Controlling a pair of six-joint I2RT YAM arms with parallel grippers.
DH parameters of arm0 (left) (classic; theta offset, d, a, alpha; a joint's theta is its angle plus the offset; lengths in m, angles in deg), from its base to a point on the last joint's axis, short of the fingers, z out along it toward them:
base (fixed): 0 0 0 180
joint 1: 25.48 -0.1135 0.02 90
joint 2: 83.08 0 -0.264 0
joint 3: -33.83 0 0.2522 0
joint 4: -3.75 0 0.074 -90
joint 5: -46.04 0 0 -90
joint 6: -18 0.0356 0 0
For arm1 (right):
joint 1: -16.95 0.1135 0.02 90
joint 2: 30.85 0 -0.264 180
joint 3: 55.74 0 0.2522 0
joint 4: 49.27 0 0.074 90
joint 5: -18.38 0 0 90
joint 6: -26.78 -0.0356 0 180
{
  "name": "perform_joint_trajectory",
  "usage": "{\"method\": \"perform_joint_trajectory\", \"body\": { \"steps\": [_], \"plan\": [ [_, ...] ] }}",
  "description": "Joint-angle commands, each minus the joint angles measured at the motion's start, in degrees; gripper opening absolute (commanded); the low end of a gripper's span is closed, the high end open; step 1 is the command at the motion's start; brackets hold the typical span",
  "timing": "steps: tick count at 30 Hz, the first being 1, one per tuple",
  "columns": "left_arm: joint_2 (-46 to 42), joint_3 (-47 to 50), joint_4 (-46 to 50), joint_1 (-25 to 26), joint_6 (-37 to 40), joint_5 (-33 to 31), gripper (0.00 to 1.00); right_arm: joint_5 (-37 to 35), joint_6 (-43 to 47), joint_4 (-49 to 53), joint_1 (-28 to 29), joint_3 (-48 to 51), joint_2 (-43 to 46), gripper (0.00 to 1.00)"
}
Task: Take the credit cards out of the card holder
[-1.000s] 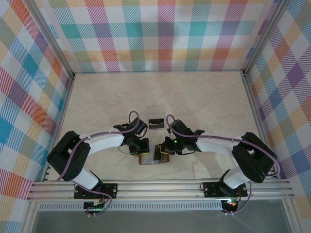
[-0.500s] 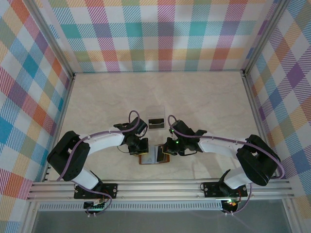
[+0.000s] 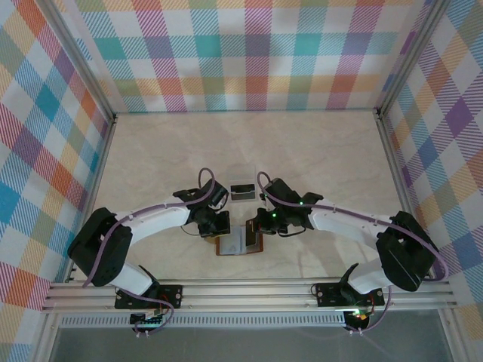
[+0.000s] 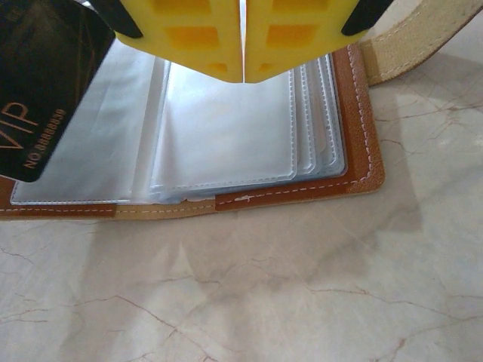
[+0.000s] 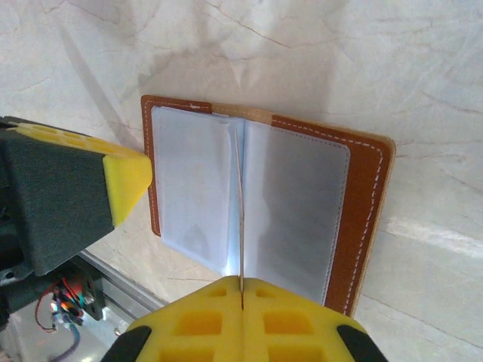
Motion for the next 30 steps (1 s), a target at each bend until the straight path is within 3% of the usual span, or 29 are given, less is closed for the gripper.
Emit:
{"method": "perform_joint_trajectory", "body": {
  "steps": [1,12,22,30],
  "plan": [
    [-2.1,-0.3,1.5,0.6,0.4,-1.3,0.1,-2.3,9.2,9.4,-0.4,-5.1,0.3,0.04],
    [-4.1,0.7,2.6,0.5,1.2,-3.5,0.09,-9.6,32.9,32.2,-0.4,-22.6,-5.9,0.05],
    [-7.4,1.3,5.1,0.6,0.6,-7.1,0.12,-16.2,61.6,38.9,-0.3,-30.7,-9.6,0.02],
    [-10.1,2.7,8.0,0.5,0.0,-10.3,0.14,-16.9,77.6,42.8,-0.3,-36.4,-14.0,0.02]
  ]
}}
